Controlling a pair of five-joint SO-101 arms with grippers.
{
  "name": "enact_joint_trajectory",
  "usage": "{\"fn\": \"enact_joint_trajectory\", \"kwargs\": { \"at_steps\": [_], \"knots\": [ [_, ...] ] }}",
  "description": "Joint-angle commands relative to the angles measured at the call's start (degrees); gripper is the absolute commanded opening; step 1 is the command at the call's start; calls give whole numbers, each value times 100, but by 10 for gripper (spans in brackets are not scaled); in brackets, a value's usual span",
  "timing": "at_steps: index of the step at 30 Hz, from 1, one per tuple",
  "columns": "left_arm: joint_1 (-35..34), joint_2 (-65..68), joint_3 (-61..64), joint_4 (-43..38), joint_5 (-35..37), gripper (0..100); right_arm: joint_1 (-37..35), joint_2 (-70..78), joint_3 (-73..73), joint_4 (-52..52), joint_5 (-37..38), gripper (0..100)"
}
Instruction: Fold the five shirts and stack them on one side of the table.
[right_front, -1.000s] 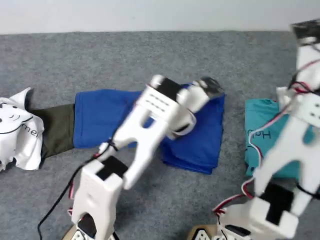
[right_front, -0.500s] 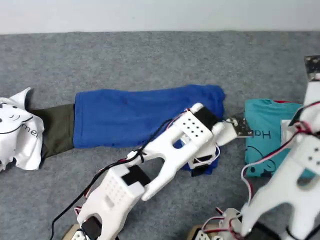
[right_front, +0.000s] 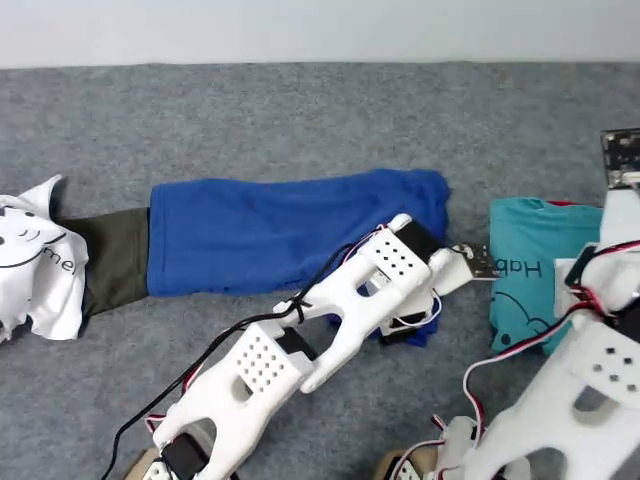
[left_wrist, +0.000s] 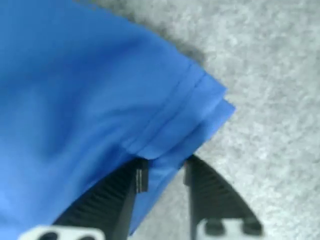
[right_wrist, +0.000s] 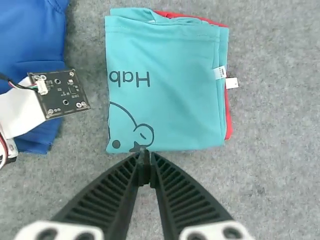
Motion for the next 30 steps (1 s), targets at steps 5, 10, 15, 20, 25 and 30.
{"fn": "enact_joint_trajectory", "kwargs": {
  "at_steps": [5,10,15,20,25,30],
  "knots": [
    [-26,53,-435,-53,0,5,75,-145,-35,233,-53,16],
    [-26,26,-435,105,-105,5,75,-145,-35,233,-53,16],
    [44,-580,-233,123,-132,32,75,-92,-35,224,-62,16],
    [273,-1477,444,114,-123,176,75,-119,-35,224,-44,16],
    [308,-1688,593,97,-141,181,75,-136,-35,224,-35,16],
    [176,-1442,567,-237,-149,184,75,-136,-35,224,-35,16]
  ]
}}
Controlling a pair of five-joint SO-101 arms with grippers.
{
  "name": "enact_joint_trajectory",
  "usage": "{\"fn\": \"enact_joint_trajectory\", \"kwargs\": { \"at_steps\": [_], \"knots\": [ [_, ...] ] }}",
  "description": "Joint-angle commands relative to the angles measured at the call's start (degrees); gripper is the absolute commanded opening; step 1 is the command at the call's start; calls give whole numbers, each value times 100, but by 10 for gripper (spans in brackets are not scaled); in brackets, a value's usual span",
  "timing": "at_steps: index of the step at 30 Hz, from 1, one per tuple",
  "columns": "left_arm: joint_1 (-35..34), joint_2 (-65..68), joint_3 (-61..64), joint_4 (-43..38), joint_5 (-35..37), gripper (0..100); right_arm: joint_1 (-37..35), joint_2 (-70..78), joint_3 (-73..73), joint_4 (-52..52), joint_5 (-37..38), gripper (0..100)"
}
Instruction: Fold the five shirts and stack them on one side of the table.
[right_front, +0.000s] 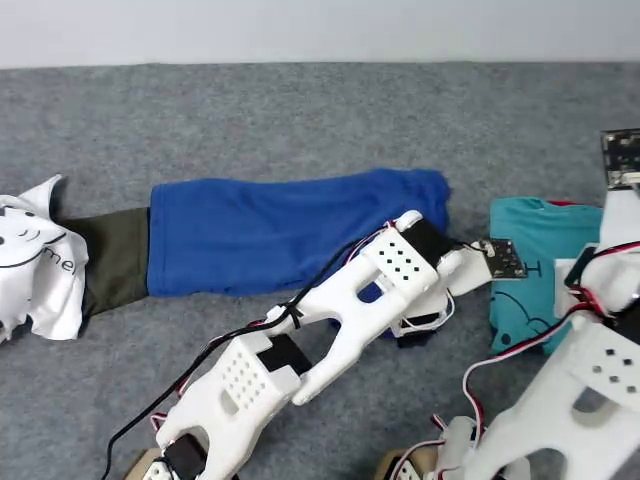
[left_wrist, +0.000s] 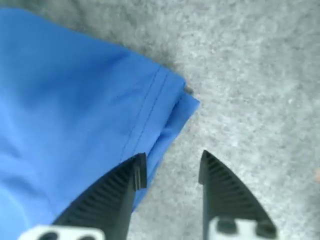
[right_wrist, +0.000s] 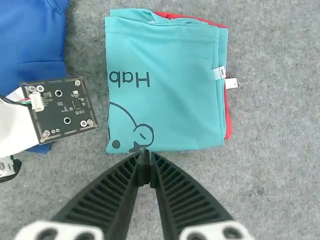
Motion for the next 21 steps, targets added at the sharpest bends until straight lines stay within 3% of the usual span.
{"fn": "enact_joint_trajectory", "kwargs": {
  "at_steps": [1,13,19,21],
  "knots": [
    [-141,-79,-75,-290,-79,184,75,-127,-35,233,-35,16],
    [-396,791,-224,-466,-185,171,75,-136,-35,233,-35,16],
    [-369,782,-259,-387,-378,6,75,-136,-35,233,-35,16],
    [-369,686,-330,-211,-440,6,75,-136,-35,233,-35,16]
  ]
}}
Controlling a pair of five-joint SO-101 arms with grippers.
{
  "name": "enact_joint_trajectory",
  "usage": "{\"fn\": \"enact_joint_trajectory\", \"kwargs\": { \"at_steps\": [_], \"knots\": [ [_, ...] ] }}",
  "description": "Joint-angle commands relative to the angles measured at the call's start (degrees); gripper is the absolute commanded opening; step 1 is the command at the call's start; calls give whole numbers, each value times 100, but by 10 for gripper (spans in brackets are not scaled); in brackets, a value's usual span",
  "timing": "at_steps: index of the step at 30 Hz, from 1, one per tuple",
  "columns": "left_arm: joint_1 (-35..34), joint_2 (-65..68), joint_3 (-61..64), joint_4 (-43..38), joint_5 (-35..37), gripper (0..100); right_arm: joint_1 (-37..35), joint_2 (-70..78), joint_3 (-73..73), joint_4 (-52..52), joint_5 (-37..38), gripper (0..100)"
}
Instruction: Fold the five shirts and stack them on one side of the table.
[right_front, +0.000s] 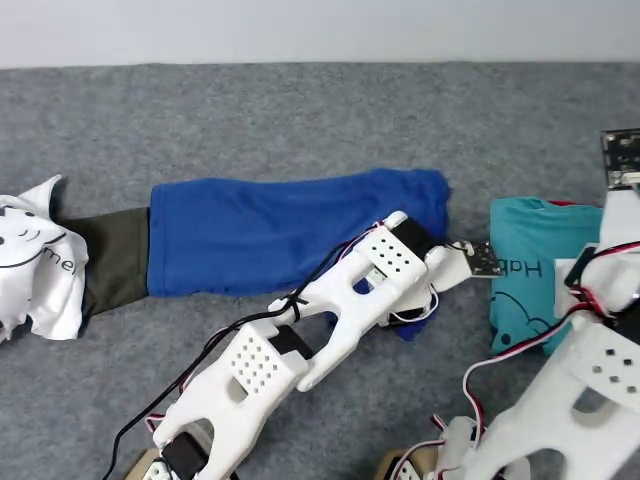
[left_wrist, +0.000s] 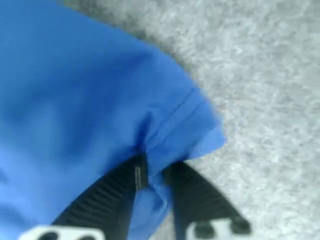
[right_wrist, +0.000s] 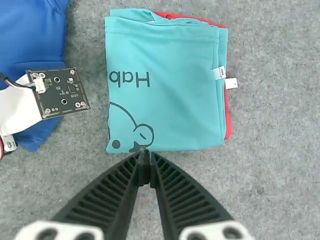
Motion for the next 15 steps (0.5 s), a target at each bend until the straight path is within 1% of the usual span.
{"fn": "enact_joint_trajectory", "kwargs": {
  "at_steps": [1,7,13,15],
  "knots": [
    [-18,-237,-251,220,-132,6,75,-136,-35,224,-44,16],
    [-114,-712,-927,440,-123,6,75,-136,-35,224,-53,16],
    [-229,-853,-1358,396,-114,6,75,-136,-35,224,-53,16],
    [-360,-853,-1358,220,-97,6,66,-136,-35,224,-53,16]
  ]
}}
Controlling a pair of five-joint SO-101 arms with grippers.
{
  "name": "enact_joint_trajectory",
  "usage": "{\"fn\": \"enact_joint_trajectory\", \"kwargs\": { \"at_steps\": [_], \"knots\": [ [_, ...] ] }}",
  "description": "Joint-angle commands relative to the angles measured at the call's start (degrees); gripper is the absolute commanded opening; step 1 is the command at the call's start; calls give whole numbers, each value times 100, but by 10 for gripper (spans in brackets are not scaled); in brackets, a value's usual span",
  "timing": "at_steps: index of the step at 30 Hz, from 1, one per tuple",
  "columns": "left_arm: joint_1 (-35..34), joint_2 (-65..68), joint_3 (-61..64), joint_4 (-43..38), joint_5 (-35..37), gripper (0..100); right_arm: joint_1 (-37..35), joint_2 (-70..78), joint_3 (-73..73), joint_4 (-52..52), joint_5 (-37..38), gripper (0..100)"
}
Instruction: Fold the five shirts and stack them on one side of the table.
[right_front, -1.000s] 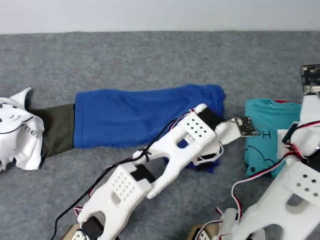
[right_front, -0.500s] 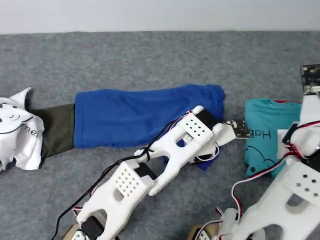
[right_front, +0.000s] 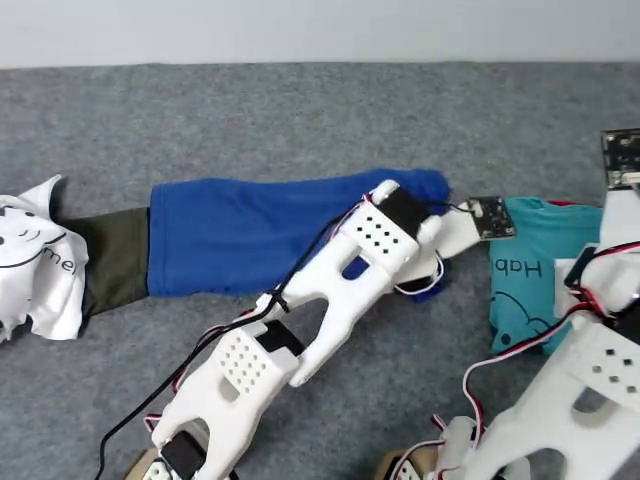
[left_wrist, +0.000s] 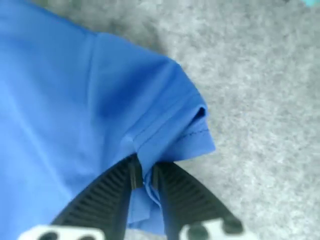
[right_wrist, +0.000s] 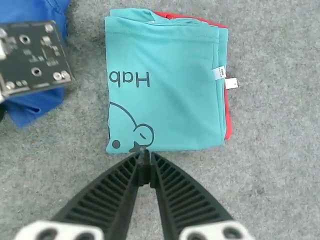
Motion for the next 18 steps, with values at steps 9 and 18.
{"fn": "enact_joint_trajectory", "kwargs": {
  "at_steps": [9,18],
  "knots": [
    [-923,-193,-251,-1108,281,8,57,-127,-35,224,-53,16],
    [-1486,360,-259,-1653,360,119,57,-75,-26,224,-62,16]
  ]
}}
